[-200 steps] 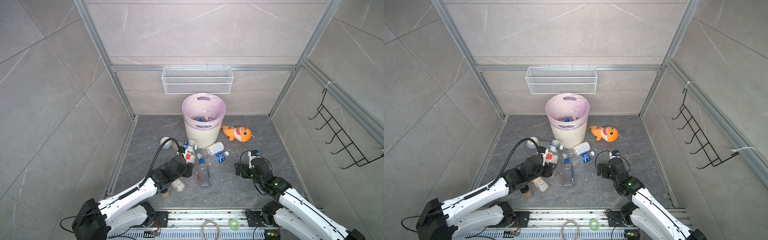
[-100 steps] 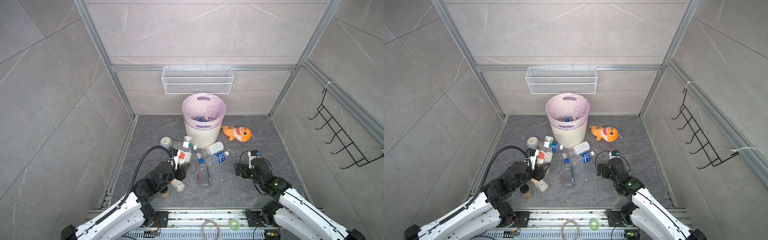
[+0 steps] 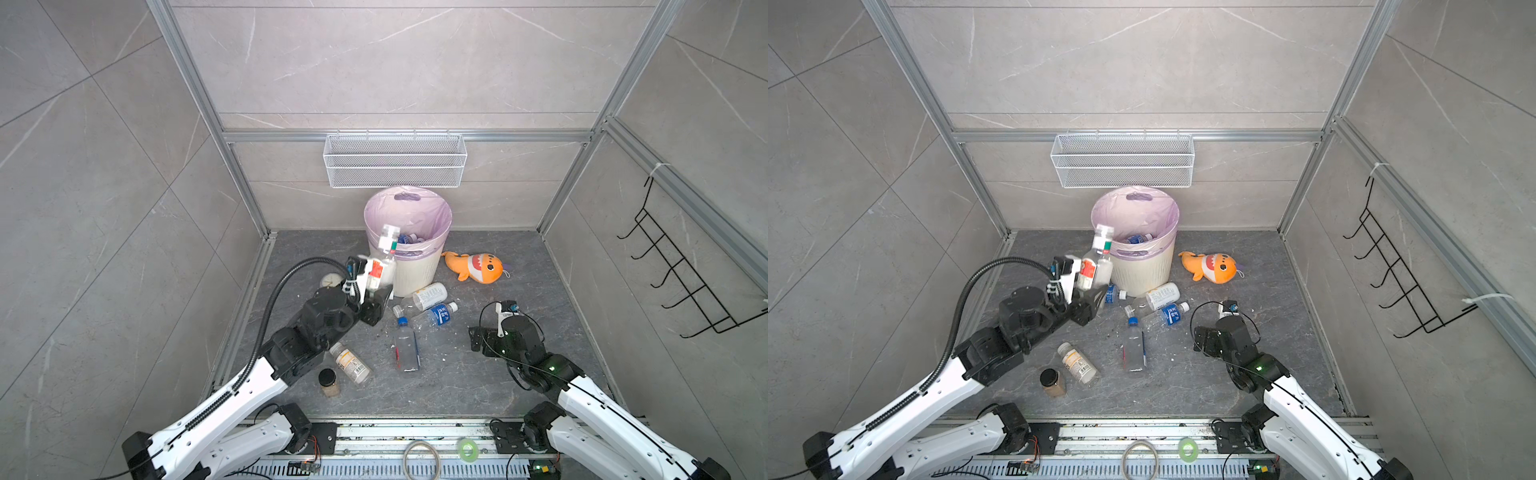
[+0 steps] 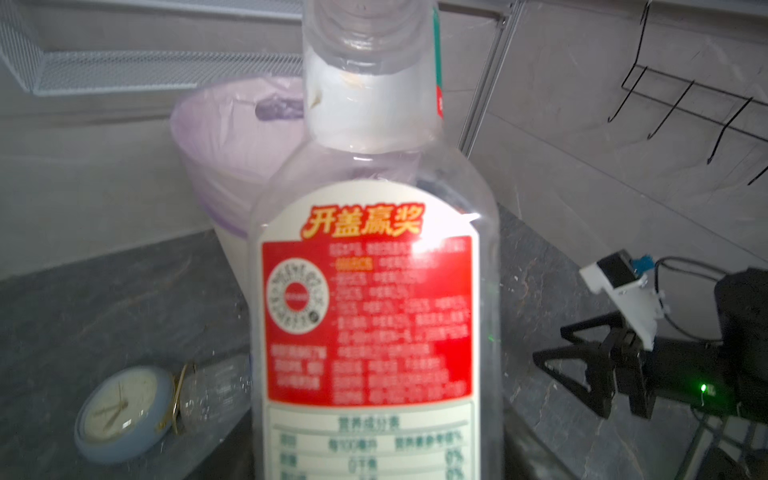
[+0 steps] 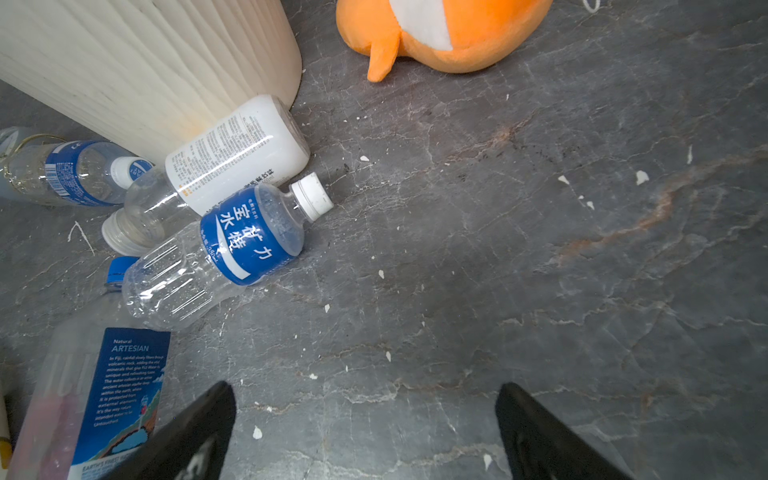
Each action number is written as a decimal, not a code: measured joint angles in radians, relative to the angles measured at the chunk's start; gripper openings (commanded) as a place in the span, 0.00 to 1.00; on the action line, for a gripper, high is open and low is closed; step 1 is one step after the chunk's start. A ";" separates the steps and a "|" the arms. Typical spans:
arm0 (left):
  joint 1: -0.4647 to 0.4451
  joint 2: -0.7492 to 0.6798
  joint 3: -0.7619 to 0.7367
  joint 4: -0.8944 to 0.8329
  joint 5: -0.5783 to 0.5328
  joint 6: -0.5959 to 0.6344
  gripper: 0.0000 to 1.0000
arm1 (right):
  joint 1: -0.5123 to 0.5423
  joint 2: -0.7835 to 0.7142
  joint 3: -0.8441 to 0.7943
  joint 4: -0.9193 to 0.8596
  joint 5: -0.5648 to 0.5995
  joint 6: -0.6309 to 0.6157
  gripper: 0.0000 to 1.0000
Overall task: Throw the plastic bottles in the bin
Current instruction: 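Carry the red-labelled bottle with the left gripper over the bin, then open the left gripper to drop the bottle and pull back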
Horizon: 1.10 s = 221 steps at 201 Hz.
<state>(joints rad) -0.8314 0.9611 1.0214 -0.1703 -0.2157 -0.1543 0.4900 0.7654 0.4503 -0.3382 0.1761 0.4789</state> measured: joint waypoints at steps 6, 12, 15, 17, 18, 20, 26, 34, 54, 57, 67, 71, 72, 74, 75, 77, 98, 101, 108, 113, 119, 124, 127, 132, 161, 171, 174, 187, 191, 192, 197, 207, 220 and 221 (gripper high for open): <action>0.002 0.055 0.072 -0.002 0.001 0.025 0.59 | 0.000 -0.002 0.000 0.000 0.000 0.000 1.00; 0.010 0.116 0.151 0.000 0.008 0.047 0.60 | 0.000 -0.004 0.000 0.000 0.000 0.000 1.00; 0.016 0.141 0.188 0.001 0.013 0.056 0.61 | 0.000 -0.006 0.000 0.000 0.000 0.000 1.00; 0.023 0.166 0.217 -0.002 0.020 0.061 0.62 | 0.000 -0.007 0.000 0.000 0.000 0.000 1.00; 0.026 0.181 0.237 -0.003 0.028 0.064 0.62 | 0.000 -0.007 0.000 0.000 0.000 0.000 1.00; 0.030 0.194 0.257 -0.003 0.033 0.069 0.64 | 0.000 -0.008 0.000 0.000 0.000 0.000 1.00; 0.057 0.268 0.352 -0.006 0.069 0.079 0.70 | 0.000 -0.011 0.000 0.000 0.000 0.000 1.00; 0.111 0.368 0.483 -0.007 0.119 0.079 0.90 | 0.000 -0.012 0.000 0.000 0.000 0.000 1.00; 0.254 0.617 0.795 -0.040 0.201 0.048 1.00 | 0.000 -0.012 0.000 0.000 0.000 0.000 1.00; 0.271 0.650 0.829 -0.043 0.210 0.045 1.00 | 0.000 -0.012 0.000 -0.001 0.000 0.000 1.00; 0.325 0.739 0.924 -0.064 0.236 0.025 1.00 | 0.001 -0.014 0.000 -0.001 0.000 0.000 1.00; 0.344 0.768 0.943 -0.072 0.245 0.017 1.00 | 0.001 -0.015 0.000 -0.001 0.000 0.000 1.00; 0.347 0.771 0.946 -0.074 0.246 0.016 1.00 | 0.001 -0.016 0.000 -0.001 0.000 0.000 1.00; 0.355 0.780 0.952 -0.079 0.250 0.011 1.00 | 0.001 -0.016 0.000 -0.001 0.000 0.000 1.00; 0.360 0.786 0.954 -0.083 0.252 0.010 1.00 | 0.001 -0.016 0.000 -0.001 0.000 0.000 1.00; 0.367 0.795 0.957 -0.087 0.254 0.006 1.00 | 0.001 -0.018 0.000 -0.001 0.000 0.000 1.00; 0.399 0.820 0.923 -0.131 0.282 -0.018 1.00 | 0.001 -0.024 0.000 0.000 0.000 0.000 1.00; 0.399 0.818 0.913 -0.137 0.287 -0.021 1.00 | 0.001 -0.024 0.000 0.000 0.000 0.000 1.00; 0.396 0.807 0.889 -0.135 0.299 -0.026 1.00 | 0.001 -0.024 0.000 0.000 0.000 0.000 1.00; 0.392 0.796 0.866 -0.130 0.304 -0.029 1.00 | 0.001 -0.023 0.000 0.000 0.000 0.000 1.00; 0.386 0.776 0.831 -0.124 0.309 -0.035 1.00 | 0.001 -0.020 0.000 0.000 0.000 0.000 1.00; 0.384 0.756 0.801 -0.119 0.315 -0.039 1.00 | 0.001 -0.018 0.000 0.000 0.000 0.000 1.00; 0.382 0.744 0.783 -0.114 0.318 -0.041 1.00 | 0.001 -0.016 0.000 0.000 0.000 0.000 1.00; 0.379 0.715 0.745 -0.107 0.323 -0.045 1.00 | 0.001 -0.013 0.000 0.000 0.000 0.000 1.00; 0.370 0.542 0.578 -0.066 0.323 -0.067 1.00 | 0.001 0.002 0.000 0.000 0.001 0.000 1.00; 0.371 0.485 0.537 -0.051 0.322 -0.074 1.00 | 0.001 0.003 0.000 0.000 0.002 0.000 1.00; 0.371 0.470 0.527 -0.047 0.321 -0.075 1.00 | 0.001 0.004 0.000 0.000 0.002 0.000 1.00; 0.371 0.402 0.482 -0.027 0.313 -0.086 1.00 | 0.001 0.004 0.000 0.000 0.004 0.000 1.00; 0.371 0.380 0.467 -0.022 0.308 -0.090 1.00 | 0.001 0.004 0.000 0.000 0.005 0.000 1.00; 0.371 0.377 0.464 -0.021 0.306 -0.090 1.00 | 0.001 0.004 0.000 0.000 0.005 0.000 1.00; 0.371 0.352 0.445 -0.015 0.300 -0.093 1.00 | 0.001 0.004 0.000 0.000 0.006 0.000 1.00; 0.371 0.310 0.406 -0.004 0.290 -0.100 1.00 | 0.001 0.004 0.000 0.000 0.008 0.000 1.00; 0.369 0.271 0.366 -0.004 0.277 -0.105 1.00 | 0.001 0.004 0.000 0.000 0.010 0.000 1.00; 0.369 0.270 0.364 -0.004 0.276 -0.105 1.00 | 0.001 0.004 0.000 0.000 0.011 0.000 1.00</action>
<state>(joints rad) -0.4629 1.2312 1.3853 -0.1745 0.0605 -0.2596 0.4908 0.7692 0.4503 -0.3386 0.1871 0.4789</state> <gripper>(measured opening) 0.997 0.990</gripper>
